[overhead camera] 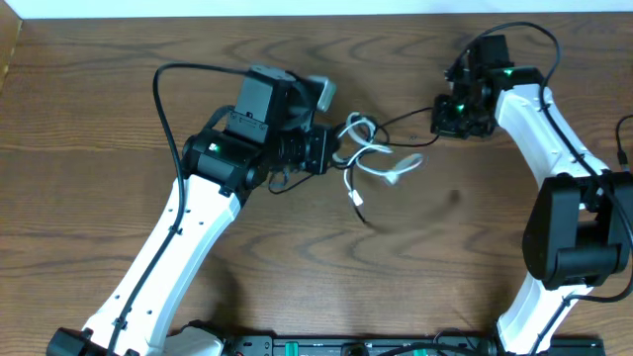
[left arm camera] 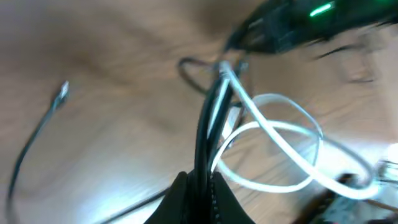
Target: Untangle cables
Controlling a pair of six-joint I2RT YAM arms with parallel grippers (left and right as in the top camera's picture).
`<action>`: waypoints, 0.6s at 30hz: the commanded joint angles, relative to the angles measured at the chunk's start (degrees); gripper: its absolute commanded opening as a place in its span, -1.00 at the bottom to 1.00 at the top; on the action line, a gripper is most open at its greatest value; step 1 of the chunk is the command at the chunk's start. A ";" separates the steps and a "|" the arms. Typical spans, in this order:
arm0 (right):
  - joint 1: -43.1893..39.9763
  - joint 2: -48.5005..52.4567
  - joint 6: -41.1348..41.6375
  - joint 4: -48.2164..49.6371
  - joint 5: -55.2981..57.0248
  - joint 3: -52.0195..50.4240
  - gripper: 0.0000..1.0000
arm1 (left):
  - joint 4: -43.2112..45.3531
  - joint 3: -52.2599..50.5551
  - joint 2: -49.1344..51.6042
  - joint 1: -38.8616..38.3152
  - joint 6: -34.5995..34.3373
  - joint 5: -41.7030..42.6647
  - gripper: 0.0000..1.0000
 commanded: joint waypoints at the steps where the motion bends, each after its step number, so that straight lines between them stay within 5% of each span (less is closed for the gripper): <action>1: -4.13 0.46 0.39 -0.39 3.96 -0.55 -0.98 | -2.97 0.92 -0.42 0.66 1.18 -12.33 -0.85; 9: -9.01 0.46 -2.40 -3.28 4.37 -0.55 -0.98 | -3.96 0.66 -0.42 0.66 1.25 -14.86 -0.85; 18: -16.48 0.46 0.24 -4.48 10.93 -0.55 -0.98 | -5.14 0.57 -0.42 0.66 0.90 -31.56 -0.85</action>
